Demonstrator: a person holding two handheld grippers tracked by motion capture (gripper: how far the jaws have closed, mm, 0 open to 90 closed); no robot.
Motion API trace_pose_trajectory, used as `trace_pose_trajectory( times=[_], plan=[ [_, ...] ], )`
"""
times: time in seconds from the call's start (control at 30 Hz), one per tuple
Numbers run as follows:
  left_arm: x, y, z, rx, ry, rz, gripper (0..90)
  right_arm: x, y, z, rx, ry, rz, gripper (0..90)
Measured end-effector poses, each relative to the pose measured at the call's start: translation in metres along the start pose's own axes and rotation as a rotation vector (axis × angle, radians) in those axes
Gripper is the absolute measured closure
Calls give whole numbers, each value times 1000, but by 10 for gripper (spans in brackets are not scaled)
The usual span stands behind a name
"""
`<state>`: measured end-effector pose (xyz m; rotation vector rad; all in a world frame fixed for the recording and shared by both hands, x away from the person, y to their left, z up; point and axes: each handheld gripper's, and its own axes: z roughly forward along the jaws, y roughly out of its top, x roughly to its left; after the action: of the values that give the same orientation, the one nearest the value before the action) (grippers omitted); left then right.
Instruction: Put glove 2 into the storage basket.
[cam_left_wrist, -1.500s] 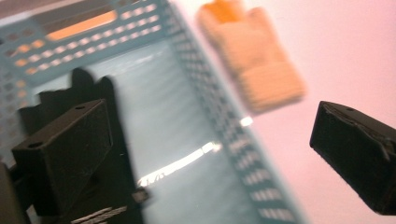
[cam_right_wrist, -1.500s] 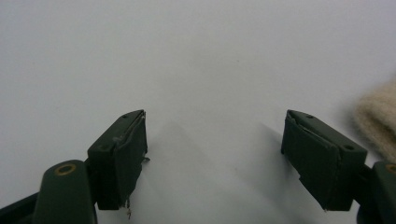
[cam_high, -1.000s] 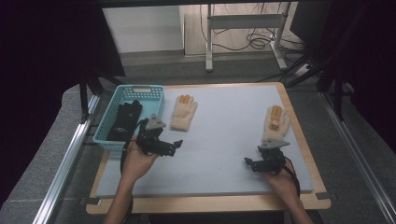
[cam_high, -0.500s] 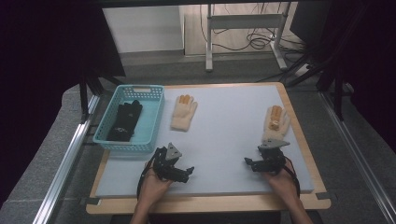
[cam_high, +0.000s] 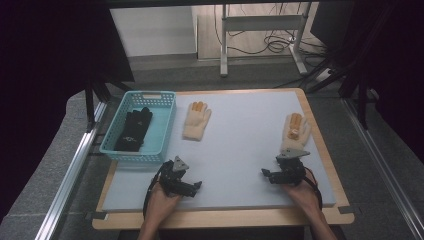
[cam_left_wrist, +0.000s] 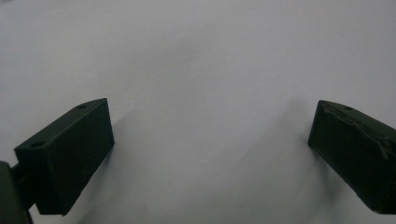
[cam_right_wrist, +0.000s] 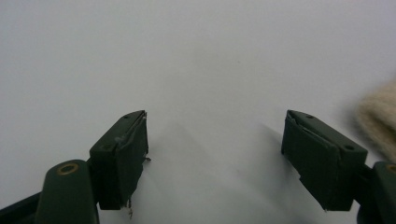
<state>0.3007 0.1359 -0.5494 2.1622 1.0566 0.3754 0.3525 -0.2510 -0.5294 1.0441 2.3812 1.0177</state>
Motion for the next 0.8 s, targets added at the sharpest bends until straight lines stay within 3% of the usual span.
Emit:
trace_pose_trajectory(
  times=[0.13,0.27,0.5,0.67,0.8],
  plan=[
    [0,0,0,0,1,-1,7,2,16,7,-14,62,48,226],
    [0,0,-1,1,2,2,9,11,43,22,-14,85,2,243],
    [0,0,-1,1,3,2,11,27,96,59,-31,162,-63,460],
    [1,0,-1,2,3,3,11,40,127,89,-23,174,-114,608],
    [0,0,0,-3,2,-4,11,52,150,111,-21,179,-132,660]
  ],
)
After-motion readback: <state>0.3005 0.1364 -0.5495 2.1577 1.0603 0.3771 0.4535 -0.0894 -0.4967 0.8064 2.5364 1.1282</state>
